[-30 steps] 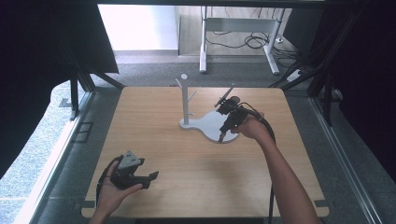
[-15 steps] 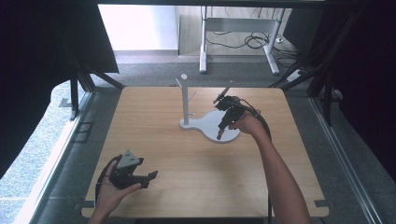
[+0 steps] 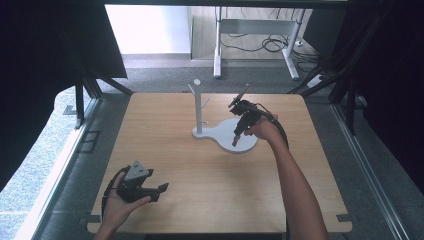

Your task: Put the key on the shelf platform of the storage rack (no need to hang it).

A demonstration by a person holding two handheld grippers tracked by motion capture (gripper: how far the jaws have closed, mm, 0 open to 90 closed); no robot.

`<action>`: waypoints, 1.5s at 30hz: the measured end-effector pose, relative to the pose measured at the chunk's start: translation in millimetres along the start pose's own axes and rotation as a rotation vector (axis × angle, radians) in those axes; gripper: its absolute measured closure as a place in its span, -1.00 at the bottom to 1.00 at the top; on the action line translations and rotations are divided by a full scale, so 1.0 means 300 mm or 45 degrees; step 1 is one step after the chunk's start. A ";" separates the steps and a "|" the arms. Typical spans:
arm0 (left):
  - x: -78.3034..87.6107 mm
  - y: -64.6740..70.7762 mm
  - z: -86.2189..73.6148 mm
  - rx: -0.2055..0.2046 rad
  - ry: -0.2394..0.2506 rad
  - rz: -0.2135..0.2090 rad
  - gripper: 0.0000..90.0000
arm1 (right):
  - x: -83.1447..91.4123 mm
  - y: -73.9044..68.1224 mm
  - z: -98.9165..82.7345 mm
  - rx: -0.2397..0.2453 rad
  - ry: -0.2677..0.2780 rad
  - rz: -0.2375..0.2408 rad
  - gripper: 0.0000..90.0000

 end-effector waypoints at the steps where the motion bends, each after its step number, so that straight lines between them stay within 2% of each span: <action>1: 0.000 0.000 0.000 0.000 0.000 0.000 -0.44 | 0.000 0.000 0.000 0.000 0.000 0.000 0.99; 5: 0.002 0.000 0.001 -0.001 0.002 0.001 -0.44 | -0.003 0.006 0.011 -0.011 0.004 -0.006 0.99; 6: 0.000 0.002 0.001 0.000 0.003 -0.001 -0.44 | -0.009 0.011 0.015 -0.013 -0.009 -0.024 0.99; 19: -0.005 0.009 0.003 -0.010 -0.002 -0.007 -0.45 | -0.039 0.041 0.044 -0.036 0.011 -0.020 0.99; 37: -0.014 0.016 0.003 -0.017 -0.012 -0.013 -0.45 | -0.067 0.069 0.063 -0.064 0.024 -0.045 0.99; 45: -0.016 0.014 0.000 -0.012 -0.013 -0.014 -0.44 | -0.114 0.075 0.071 -0.086 0.016 -0.042 0.99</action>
Point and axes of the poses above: each handheld gripper's, and its own axes: x roughly backward along the jaws, z roughly out of its top, y roughly to its right, the point moved 5 cm from there along -x, roughly forward along the jaws, and after that the axes turned 11 degrees about -x, right-handed, at the moved point
